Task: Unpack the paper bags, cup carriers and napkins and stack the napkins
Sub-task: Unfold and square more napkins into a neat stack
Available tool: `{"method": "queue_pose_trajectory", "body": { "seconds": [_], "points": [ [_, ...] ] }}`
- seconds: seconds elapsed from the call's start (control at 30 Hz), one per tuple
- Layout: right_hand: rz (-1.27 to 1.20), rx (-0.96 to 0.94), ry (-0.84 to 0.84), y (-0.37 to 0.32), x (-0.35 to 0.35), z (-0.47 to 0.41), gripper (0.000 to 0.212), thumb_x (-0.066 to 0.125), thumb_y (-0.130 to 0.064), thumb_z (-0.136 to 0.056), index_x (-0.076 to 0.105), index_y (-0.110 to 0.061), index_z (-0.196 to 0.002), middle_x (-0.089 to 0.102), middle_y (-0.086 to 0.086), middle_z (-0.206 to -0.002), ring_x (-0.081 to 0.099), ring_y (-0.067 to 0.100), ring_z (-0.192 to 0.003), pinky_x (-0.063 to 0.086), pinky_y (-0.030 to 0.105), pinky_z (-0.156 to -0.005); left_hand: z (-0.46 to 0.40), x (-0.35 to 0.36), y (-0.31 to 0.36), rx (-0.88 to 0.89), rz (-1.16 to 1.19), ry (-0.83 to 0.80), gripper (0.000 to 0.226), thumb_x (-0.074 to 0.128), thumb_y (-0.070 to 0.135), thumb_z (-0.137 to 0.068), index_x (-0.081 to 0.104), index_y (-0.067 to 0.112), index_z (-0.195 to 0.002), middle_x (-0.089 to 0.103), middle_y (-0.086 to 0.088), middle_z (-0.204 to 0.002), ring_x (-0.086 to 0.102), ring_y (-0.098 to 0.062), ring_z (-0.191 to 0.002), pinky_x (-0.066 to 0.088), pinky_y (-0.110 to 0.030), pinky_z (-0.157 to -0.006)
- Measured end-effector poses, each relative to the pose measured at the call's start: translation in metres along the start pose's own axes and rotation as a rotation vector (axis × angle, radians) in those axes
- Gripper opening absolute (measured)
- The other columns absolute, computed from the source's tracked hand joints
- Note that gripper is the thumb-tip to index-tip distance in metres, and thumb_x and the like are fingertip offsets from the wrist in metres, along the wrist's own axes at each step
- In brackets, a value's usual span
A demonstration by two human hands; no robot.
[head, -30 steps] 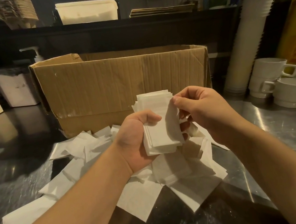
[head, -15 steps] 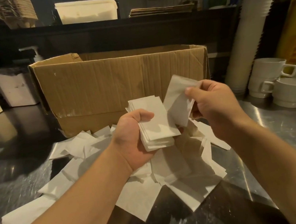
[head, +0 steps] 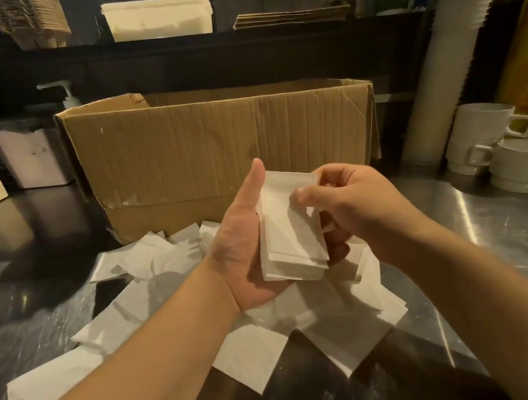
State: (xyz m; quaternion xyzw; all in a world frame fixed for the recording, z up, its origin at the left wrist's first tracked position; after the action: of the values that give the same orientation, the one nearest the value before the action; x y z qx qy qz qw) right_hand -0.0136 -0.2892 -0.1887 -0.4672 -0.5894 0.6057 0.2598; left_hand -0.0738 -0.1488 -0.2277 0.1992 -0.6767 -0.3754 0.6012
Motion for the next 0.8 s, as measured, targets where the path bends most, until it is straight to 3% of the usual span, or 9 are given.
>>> {"method": "queue_pose_trajectory", "body": {
  "seconds": [0.07, 0.13, 0.2, 0.3, 0.43, 0.5, 0.63, 0.73, 0.8],
  "points": [
    [0.140, -0.150, 0.072, 0.002, 0.001, 0.000, 0.023, 0.071, -0.031, -0.094, 0.064, -0.027, -0.116, 0.067, -0.007, -0.107, 0.070, 0.014, -0.091, 0.064, 0.029, -0.072, 0.001, 0.003, 0.000, -0.006, -0.031, 0.001, 0.068, 0.073, 0.056, -0.087, 0.062, 0.010, -0.136, 0.062, -0.018, -0.120, 0.061, -0.034, -0.108, 0.052, -0.049, -0.094],
    [0.217, -0.219, 0.043, 0.002, 0.002, -0.002, 0.019, 0.065, -0.034, -0.098, 0.063, -0.035, -0.116, 0.062, -0.010, -0.114, 0.065, 0.010, -0.100, 0.061, 0.021, -0.073, 0.001, 0.004, 0.000, -0.014, -0.076, 0.026, 0.057, 0.078, 0.041, -0.086, 0.064, 0.010, -0.131, 0.061, -0.016, -0.113, 0.060, -0.032, -0.101, 0.050, -0.046, -0.091],
    [0.231, -0.225, 0.012, 0.003, -0.001, -0.004, 0.009, 0.060, -0.032, -0.101, 0.067, -0.036, -0.106, 0.065, -0.011, -0.111, 0.065, 0.009, -0.099, 0.058, 0.017, -0.068, 0.001, 0.000, 0.000, -0.035, -0.069, 0.048, 0.059, 0.078, 0.037, -0.085, 0.059, 0.012, -0.135, 0.059, -0.016, -0.117, 0.060, -0.032, -0.101, 0.049, -0.046, -0.092],
    [0.119, -0.211, 0.121, 0.002, -0.012, -0.009, 0.015, 0.056, -0.027, -0.104, 0.069, -0.027, -0.109, 0.067, -0.014, -0.103, 0.062, 0.004, -0.091, 0.049, 0.011, -0.062, 0.001, -0.002, 0.002, -0.056, 0.033, 0.034, 0.048, 0.068, 0.038, -0.089, 0.059, 0.009, -0.126, 0.058, -0.017, -0.116, 0.058, -0.031, -0.098, 0.047, -0.045, -0.093],
    [0.113, -0.145, 0.222, 0.008, -0.028, -0.019, 0.013, 0.057, -0.026, -0.103, 0.069, -0.022, -0.105, 0.068, -0.005, -0.097, 0.061, 0.008, -0.086, 0.046, 0.018, -0.064, 0.000, 0.002, 0.004, 0.004, 0.099, 0.112, 0.047, 0.059, 0.043, -0.090, 0.057, 0.006, -0.118, 0.063, -0.015, -0.105, 0.057, -0.027, -0.080, 0.049, -0.039, -0.079],
    [0.286, -0.103, 0.197, 0.011, -0.032, -0.024, 0.013, 0.063, -0.031, -0.099, 0.066, -0.023, -0.109, 0.068, -0.005, -0.101, 0.063, 0.009, -0.088, 0.049, 0.023, -0.067, 0.000, 0.001, 0.006, 0.047, 0.124, 0.184, 0.047, 0.059, 0.042, -0.088, 0.056, 0.007, -0.121, 0.066, -0.016, -0.102, 0.058, -0.027, -0.074, 0.049, -0.039, -0.078],
    [0.502, 0.042, -0.006, 0.016, -0.027, -0.023, 0.033, 0.078, -0.042, -0.086, 0.057, -0.030, -0.108, 0.063, -0.011, -0.097, 0.064, 0.008, -0.085, 0.052, 0.022, -0.066, -0.001, -0.001, 0.006, 0.070, 0.150, 0.233, 0.047, 0.059, 0.041, -0.087, 0.058, 0.007, -0.120, 0.065, -0.014, -0.100, 0.057, -0.027, -0.072, 0.047, -0.039, -0.078],
    [0.707, 0.048, 0.024, 0.028, -0.021, -0.029, 0.029, 0.072, -0.036, -0.092, 0.062, -0.025, -0.117, 0.067, 0.000, -0.106, 0.066, 0.020, -0.091, 0.060, 0.038, -0.082, -0.001, -0.002, 0.006, 0.072, 0.167, 0.251, 0.044, 0.058, 0.041, -0.088, 0.058, 0.008, -0.118, 0.064, -0.013, -0.099, 0.055, -0.026, -0.073, 0.046, -0.038, -0.076],
    [0.844, 0.044, 0.077, 0.034, -0.022, -0.033, 0.026, 0.067, -0.030, -0.095, 0.063, -0.022, -0.120, 0.066, 0.004, -0.108, 0.065, 0.025, -0.092, 0.060, 0.040, -0.082, -0.001, -0.002, 0.006, 0.072, 0.178, 0.253, 0.043, 0.058, 0.041, -0.088, 0.058, 0.009, -0.117, 0.064, -0.012, -0.098, 0.055, -0.025, -0.073, 0.046, -0.037, -0.075]
  ]
}}
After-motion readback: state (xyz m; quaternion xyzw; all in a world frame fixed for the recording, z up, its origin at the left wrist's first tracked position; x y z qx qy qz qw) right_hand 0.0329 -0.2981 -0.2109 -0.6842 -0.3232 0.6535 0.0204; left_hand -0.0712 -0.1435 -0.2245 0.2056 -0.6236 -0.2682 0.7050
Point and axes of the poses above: each hand's wrist, its own z-axis away from the middle knuckle, its own x-axis out of the palm, y = z × x, the point moved 1 cm from there along -z, towards the middle knuckle
